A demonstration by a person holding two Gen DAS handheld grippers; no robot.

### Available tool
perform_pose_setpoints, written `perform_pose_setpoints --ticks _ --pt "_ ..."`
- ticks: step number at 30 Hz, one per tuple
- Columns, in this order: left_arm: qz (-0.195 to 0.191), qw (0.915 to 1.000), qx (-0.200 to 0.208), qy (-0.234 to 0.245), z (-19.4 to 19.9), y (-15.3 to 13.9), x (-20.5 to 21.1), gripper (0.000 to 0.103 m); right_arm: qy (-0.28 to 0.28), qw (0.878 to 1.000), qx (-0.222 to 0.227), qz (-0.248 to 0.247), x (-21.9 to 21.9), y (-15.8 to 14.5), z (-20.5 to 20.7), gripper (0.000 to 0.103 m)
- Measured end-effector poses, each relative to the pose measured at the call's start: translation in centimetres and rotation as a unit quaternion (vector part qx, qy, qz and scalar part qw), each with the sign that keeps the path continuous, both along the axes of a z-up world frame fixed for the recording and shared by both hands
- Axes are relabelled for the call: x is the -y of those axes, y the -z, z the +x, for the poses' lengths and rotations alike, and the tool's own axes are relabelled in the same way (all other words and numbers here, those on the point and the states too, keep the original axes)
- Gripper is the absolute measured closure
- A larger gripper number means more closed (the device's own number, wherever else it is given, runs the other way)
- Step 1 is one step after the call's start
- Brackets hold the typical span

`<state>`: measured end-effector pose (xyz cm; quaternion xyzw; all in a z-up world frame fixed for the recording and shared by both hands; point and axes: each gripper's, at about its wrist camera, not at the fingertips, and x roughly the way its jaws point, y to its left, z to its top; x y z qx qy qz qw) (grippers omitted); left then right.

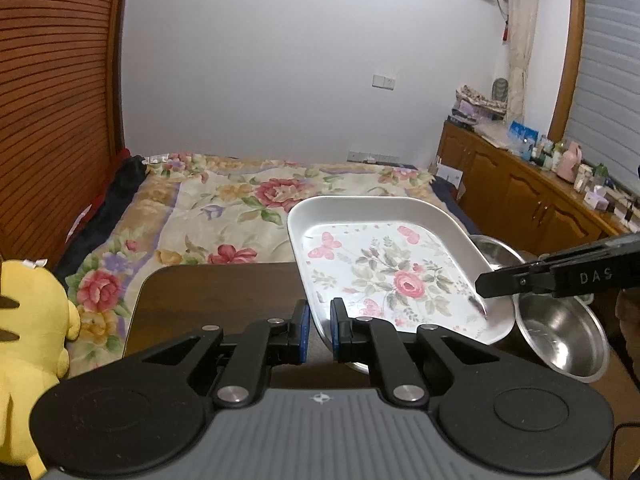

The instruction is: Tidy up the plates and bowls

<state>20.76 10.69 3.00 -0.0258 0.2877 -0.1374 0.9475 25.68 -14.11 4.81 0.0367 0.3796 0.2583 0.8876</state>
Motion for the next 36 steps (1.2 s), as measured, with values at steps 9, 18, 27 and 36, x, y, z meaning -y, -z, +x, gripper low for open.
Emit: perform_pose_setpoints --ticks 9,18,27,36 --pt "-0.025 0.9995 -0.02 -0.007 -4.0 2.2 -0.4 0.091 -0.005 1.0 -0.008 0.016 0.6 1.7 -3.6 0.092" --pt "-0.035 0.9987 -0.035 -0.012 -7.1 4.2 -0.5 0.091 -0.007 0.999 -0.01 0.032 0.9 4.1 -7.4 0.091" --pt "-0.018 0.999 -0.038 -0.01 -9.3 5.5 -0.3 0.091 -0.001 0.999 -0.013 0.048 1.5 5.7 -9.3 0.091" --pt "-0.013 0.9988 -0.048 -0.006 -11.5 6.6 -0.3 0.091 -0.007 0.999 -0.006 0.05 1.6 6.6 -11.0 0.091"
